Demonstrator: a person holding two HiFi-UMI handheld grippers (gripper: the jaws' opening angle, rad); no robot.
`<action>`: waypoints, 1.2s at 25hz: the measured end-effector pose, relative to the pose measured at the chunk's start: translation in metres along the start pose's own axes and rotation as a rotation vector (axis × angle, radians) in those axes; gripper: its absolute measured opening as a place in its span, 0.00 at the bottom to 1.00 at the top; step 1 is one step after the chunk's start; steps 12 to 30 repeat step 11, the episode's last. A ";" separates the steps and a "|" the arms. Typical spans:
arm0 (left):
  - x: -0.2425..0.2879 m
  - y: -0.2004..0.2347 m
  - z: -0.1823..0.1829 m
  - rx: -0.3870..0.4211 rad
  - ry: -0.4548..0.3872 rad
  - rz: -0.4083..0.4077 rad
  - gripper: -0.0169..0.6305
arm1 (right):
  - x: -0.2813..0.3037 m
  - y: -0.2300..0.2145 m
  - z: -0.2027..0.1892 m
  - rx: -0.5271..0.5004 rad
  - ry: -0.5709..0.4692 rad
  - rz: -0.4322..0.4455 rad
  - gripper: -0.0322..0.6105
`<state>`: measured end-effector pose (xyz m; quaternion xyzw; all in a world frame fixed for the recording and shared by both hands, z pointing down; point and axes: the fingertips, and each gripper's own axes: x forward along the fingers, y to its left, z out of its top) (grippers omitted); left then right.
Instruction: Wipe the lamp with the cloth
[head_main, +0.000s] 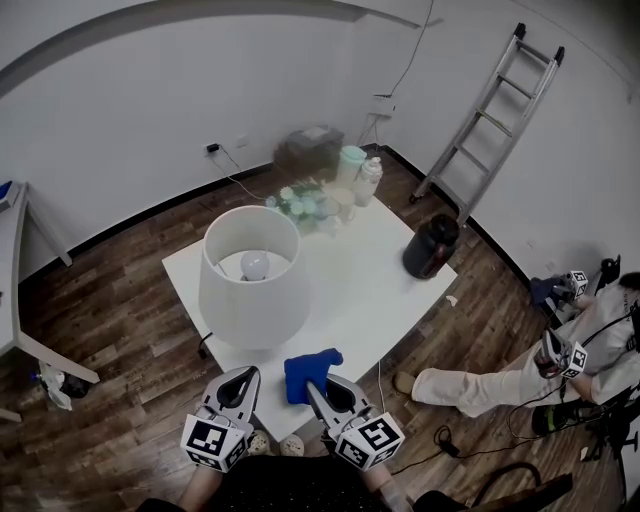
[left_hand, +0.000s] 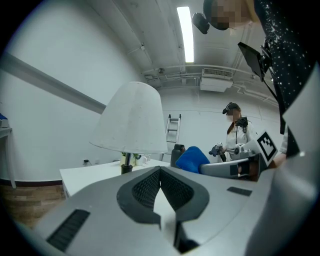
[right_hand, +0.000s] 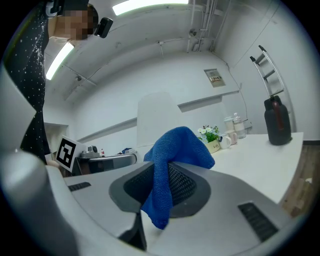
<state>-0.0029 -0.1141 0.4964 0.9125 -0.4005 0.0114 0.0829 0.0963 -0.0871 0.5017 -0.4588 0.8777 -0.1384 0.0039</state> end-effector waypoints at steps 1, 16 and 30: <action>-0.001 -0.001 -0.001 0.001 0.003 0.001 0.04 | 0.000 0.001 0.000 -0.003 0.001 0.002 0.17; -0.003 -0.003 -0.008 0.000 0.020 0.015 0.04 | 0.001 0.009 -0.006 -0.014 0.015 0.026 0.17; -0.003 -0.003 -0.008 0.000 0.020 0.015 0.04 | 0.001 0.009 -0.006 -0.014 0.015 0.026 0.17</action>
